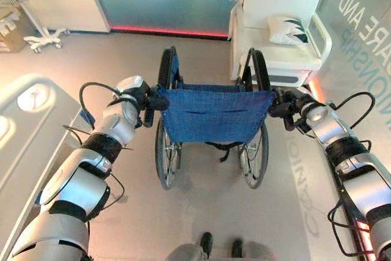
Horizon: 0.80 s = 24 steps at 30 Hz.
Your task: Push the wheelchair next to the bed
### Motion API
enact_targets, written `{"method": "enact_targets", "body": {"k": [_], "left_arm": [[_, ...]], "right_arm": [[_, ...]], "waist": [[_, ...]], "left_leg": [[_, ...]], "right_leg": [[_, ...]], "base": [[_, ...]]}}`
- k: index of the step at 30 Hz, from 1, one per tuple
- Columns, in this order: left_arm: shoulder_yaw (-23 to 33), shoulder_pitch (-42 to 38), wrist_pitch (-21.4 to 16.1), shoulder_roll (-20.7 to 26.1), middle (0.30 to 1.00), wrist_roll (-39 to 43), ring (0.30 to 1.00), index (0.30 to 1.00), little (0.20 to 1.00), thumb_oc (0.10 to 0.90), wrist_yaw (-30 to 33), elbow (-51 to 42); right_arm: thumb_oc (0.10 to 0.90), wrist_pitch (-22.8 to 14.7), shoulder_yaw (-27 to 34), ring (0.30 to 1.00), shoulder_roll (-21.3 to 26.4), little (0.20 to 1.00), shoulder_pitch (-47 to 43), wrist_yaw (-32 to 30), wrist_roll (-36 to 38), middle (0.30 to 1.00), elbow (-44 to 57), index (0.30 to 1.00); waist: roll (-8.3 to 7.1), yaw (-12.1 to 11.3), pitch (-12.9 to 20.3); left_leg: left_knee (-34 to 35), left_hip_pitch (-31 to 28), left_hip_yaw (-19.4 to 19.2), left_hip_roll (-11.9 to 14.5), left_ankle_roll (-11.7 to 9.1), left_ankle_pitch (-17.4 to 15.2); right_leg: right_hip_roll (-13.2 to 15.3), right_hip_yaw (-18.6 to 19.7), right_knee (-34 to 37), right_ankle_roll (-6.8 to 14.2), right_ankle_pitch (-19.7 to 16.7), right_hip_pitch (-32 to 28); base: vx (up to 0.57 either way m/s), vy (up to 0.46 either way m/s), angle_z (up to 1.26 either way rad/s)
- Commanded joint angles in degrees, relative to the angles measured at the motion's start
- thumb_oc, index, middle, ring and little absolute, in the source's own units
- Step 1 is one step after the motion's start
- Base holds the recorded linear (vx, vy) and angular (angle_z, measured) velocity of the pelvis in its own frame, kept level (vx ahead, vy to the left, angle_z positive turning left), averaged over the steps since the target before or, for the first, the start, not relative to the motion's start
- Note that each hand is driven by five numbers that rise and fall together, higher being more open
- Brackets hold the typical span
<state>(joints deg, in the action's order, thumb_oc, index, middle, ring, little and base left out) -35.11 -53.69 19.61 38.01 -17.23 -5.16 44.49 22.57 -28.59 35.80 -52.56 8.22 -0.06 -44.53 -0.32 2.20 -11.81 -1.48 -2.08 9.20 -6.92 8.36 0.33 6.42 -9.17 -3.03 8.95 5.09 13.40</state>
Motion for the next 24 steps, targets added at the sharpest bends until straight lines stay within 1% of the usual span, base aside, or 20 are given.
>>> {"method": "enact_targets", "body": {"k": [1, 3, 4, 5, 6, 7, 8, 9, 10, 11, 12, 15, 17, 18, 19, 20, 21, 22, 23, 24], "left_arm": [[0.01, 2.03, -4.73, 2.64, 0.300, 0.40, 0.300, 0.300, 0.300, 0.400, -1.80, 2.39], [0.16, 1.46, -5.55, 2.25, 0.300, 0.88, 0.300, 0.300, 0.300, 0.400, -1.80, 3.46], [0.26, 1.97, -5.80, 1.62, 0.300, 0.75, 0.300, 0.300, 0.300, 0.400, -2.05, 4.10], [-0.22, 2.36, -5.68, 1.41, 0.300, 0.57, 0.300, 0.300, 0.300, 0.400, -2.26, 4.18], [-0.79, 2.61, -5.34, 1.10, 0.300, 0.91, 0.300, 0.300, 0.300, 0.400, -2.39, 4.10], [-1.10, 2.43, -5.18, 0.75, 0.300, 1.00, 0.300, 0.300, 0.300, 0.400, -2.29, 4.20], [-1.68, 1.76, -4.88, 0.31, 0.300, 1.23, 0.300, 0.300, 0.300, 0.400, -1.87, 4.51], [-2.32, 0.99, -4.45, -0.22, 0.300, 1.61, 0.300, 0.300, 0.300, 0.400, -1.25, 5.05], [-2.57, 0.66, -4.24, -0.32, 0.300, 1.90, 0.300, 0.300, 0.300, 0.400, -1.00, 5.24], [-3.05, -0.12, -3.39, -0.47, 0.300, 2.50, 0.300, 0.300, 0.300, 0.400, -0.43, 5.50], [-3.07, -0.22, -3.34, -0.45, 0.300, 2.61, 0.300, 0.300, 0.300, 0.400, -0.38, 5.53], [-3.15, -0.55, -3.55, -0.65, 0.300, 2.75, 0.300, 0.300, 0.300, 0.400, -0.29, 6.56], [-3.01, -0.01, -3.96, -0.78, 0.300, 2.42, 0.300, 0.300, 0.300, 0.400, -0.35, 6.91], [-2.73, 1.35, -4.69, -1.33, 0.300, 1.67, 0.300, 0.300, 0.300, 0.400, -0.11, 7.53], [-2.73, 1.37, -4.70, -1.33, 0.300, 1.67, 0.300, 0.300, 0.300, 0.400, -0.10, 7.53], [-2.46, 2.23, -5.16, -1.79, 0.300, 0.99, 0.300, 0.300, 0.300, 0.400, 0.15, 7.63], [-2.19, 3.04, -5.05, -2.30, 0.300, 0.02, 0.300, 0.300, 0.300, 0.400, 0.32, 7.47], [-1.87, 3.55, -4.97, -2.45, 0.300, -0.52, 0.300, 0.300, 0.300, 0.400, 0.41, 7.38], [-1.66, 3.75, -5.00, -2.40, 0.300, -0.72, 0.300, 0.300, 0.300, 0.400, 0.36, 7.31], [-0.97, 4.49, -4.88, -2.16, 0.300, -1.31, 0.300, 0.300, 0.300, 0.400, -0.22, 6.51]], "right_arm": [[0.400, -6.50, -7.10, 0.300, 4.19, 0.300, -2.45, 8.06, -0.20, 0.300, 1.45, 0.300], [0.400, -6.63, -7.06, 0.300, 4.43, 0.300, -3.57, 8.55, 0.46, 0.300, 0.15, 0.300], [0.400, -7.05, -7.50, 0.300, 4.39, 0.300, -3.55, 8.93, 1.13, 0.300, -0.57, 0.300], [0.400, -6.76, -7.56, 0.300, 4.55, 0.300, -3.40, 9.27, 1.11, 0.300, -0.19, 0.300], [0.400, -6.83, -7.39, 0.300, 4.78, 0.300, -3.12, 9.60, 1.04, 0.300, -0.13, 0.300], [0.400, -7.28, -7.45, 0.300, 5.01, 0.300, -3.02, 9.82, 1.10, 0.300, -0.36, 0.300], [0.400, -7.84, -7.65, 0.300, 5.08, 0.300, -3.20, 9.95, 1.01, 0.300, -0.67, 0.300], [0.400, -8.63, -7.90, 0.300, 4.82, 0.300, -3.53, 9.66, 0.72, 0.300, -1.26, 0.300], [0.400, -8.94, -8.09, 0.300, 4.65, 0.300, -3.65, 9.35, 0.82, 0.300, -1.54, 0.300], [0.400, -9.74, -8.48, 0.300, 4.19, 0.300, -4.12, 8.95, 1.16, 0.300, -2.05, 0.300], [0.400, -9.77, -8.52, 0.300, 4.17, 0.300, -4.18, 8.93, 1.13, 0.300, -2.03, 0.300], [0.400, -10.41, -9.11, 0.300, 4.27, 0.300, -4.42, 8.36, 1.57, 0.300, -2.34, 0.300], [0.400, -10.56, -9.16, 0.300, 4.50, 0.300, -4.32, 8.66, 1.56, 0.300, -2.49, 0.300], [0.400, -10.72, -9.51, 0.300, 4.86, 0.300, -3.84, 8.65, 1.58, 0.300, -2.66, 0.300], [0.400, -10.73, -9.51, 0.300, 4.85, 0.300, -3.82, 8.64, 1.58, 0.300, -2.66, 0.300], [0.400, -10.26, -9.66, 0.300, 4.89, 0.300, -3.37, 8.36, 1.83, 0.300, -2.62, 0.300], [0.400, -9.91, -9.75, 0.300, 4.30, 0.300, -3.19, 8.22, 1.75, 0.300, -2.89, 0.300], [0.400, -9.76, -9.95, 0.300, 3.61, 0.300, -3.30, 8.00, 1.54, 0.300, -3.25, 0.300], [0.400, -9.63, -9.96, 0.300, 3.43, 0.300, -3.40, 8.08, 1.36, 0.300, -3.23, 0.300], [0.400, -8.54, -9.88, 0.300, 2.61, 0.300, -3.44, 7.93, 0.62, 0.300, -2.66, 0.300]], "waist": [[-1.38, -0.88, -4.62], [-1.96, -0.62, -4.15], [-1.82, -0.39, -3.44], [-1.63, -0.05, -2.92], [-1.48, 0.43, -2.52], [-1.45, 0.84, -2.27], [-1.31, 1.23, -2.02], [-1.07, 1.47, -1.72], [-0.99, 1.43, -1.64], [-0.92, 1.13, -1.46], [-0.92, 1.13, -1.43], [-0.84, 1.08, -0.17], [-0.82, 1.16, 0.44], [-1.32, 0.58, 0.95], [-1.34, 0.64, 0.99], [-1.78, -0.67, 0.52], [-2.51, -2.61, -0.38], [-2.11, -3.76, -1.23], [-2.15, -4.04, -1.39], [-1.60, -5.42, -2.33]], "left_leg": [[-7.47, -2.44, -4.50, 0.14, -4.36, -10.57], [-9.50, -2.25, -4.48, 0.45, -4.61, -12.33], [-10.60, -2.96, -4.81, 1.89, -5.48, -13.47], [-10.83, -4.17, -5.46, 3.72, -6.48, -13.80], [-10.69, -5.66, -6.76, 6.28, -7.87, -13.71], [-10.25, -6.65, -8.16, 8.31, -8.81, -12.95], [-9.69, -7.58, -9.45, 10.15, -9.77, -11.48], [-9.30, -7.93, -10.47, 11.77, -10.74, -9.17], [-9.14, -7.83, -10.60, 12.24, -11.12, -7.98], [-9.03, -7.27, -10.43, 13.16, -11.93, -4.91], [-9.02, -7.26, -10.40, 13.23, -12.00, -4.68], [-11.31, -7.67, -10.09, 14.62, -13.39, 0.84], [-12.63, -7.89, -10.19, 15.30, -13.83, 2.99], [-17.20, -6.08, -10.65, 15.29, -14.19, 5.63], [-17.27, -5.98, -10.58, 15.27, -14.20, 5.62], [-20.30, -2.38, -10.31, 13.47, -13.64, 4.75], [-21.37, 3.71, -9.55, 9.38, -12.10, 3.19], [-20.15, 5.41, -10.30, 8.01, -11.67, 1.92], [-19.51, 6.39, -10.67, 7.48, -11.61, 2.14], [-16.62, 9.96, -12.57, 6.36, -11.78, 3.12]], "right_leg": [[2.21, 4.83, 2.00, -1.02, -17.01, 1.72], [2.47, 5.11, 0.80, -1.11, -16.15, 1.21], [2.32, 4.56, -2.52, -1.26, -15.02, 1.33], [2.39, 3.76, -5.12, -1.40, -13.96, 1.67], [2.65, 2.44, -6.61, -1.66, -13.04, 1.58], [2.77, 1.35, -6.88, -1.96, -12.58, 1.23], [2.68, 0.15, -6.82, -2.35, -12.13, 0.77], [2.32, -1.03, -6.92, -2.92, -11.26, 0.25], [2.09, -1.43, -6.83, -3.18, -10.82, -0.09], [1.29, -2.19, -6.40, -4.03, -9.55, -1.24], [1.22, -2.32, -6.33, -4.14, -9.44, -1.35], [-0.16, -4.18, -5.42, -6.01, -7.55, -2.73], [-0.65, -4.87, -4.99, -6.67, -7.08, -3.36], [-1.04, -5.79, -3.99, -7.76, -6.20, -5.77], [-1.02, -5.84, -3.96, -7.76, -6.21, -5.75], [-1.51, -5.58, -3.22, -8.17, -5.34, -8.94], [-1.72, -4.30, -2.54, -8.07, -4.77, -12.25], [-2.52, -3.69, -2.37, -7.78, -4.14, -14.24], [-2.63, -3.53, -2.11, -7.73, -4.08, -14.88], [-3.70, -3.29, -1.10, -7.62, -3.37, -17.81]], "base": [[0.28, -0.288, 0.92], [0.41, -0.385, 0.76], [0.55, -0.414, 0.64], [0.58, -0.399, 0.70], [0.48, -0.327, 0.51], [0.41, -0.297, 0.61], [0.36, -0.287, 0.82], [0.28, -0.238, 0.87], [0.30, -0.301, 0.60], [0.18, -0.201, 0.22], [0.24, -0.283, 0.22], [0.22, -0.225, 0.18], [0.27, -0.203, 0.16], [0.28, -0.197, 0.20], [0.42, -0.271, 0.22], [0.45, -0.230, 0.23], [0.62, -0.261, 0.12], [0.47, -0.156, -0.09], [0.49, -0.062, -0.35], [0.46, -0.038, -0.41]]}}
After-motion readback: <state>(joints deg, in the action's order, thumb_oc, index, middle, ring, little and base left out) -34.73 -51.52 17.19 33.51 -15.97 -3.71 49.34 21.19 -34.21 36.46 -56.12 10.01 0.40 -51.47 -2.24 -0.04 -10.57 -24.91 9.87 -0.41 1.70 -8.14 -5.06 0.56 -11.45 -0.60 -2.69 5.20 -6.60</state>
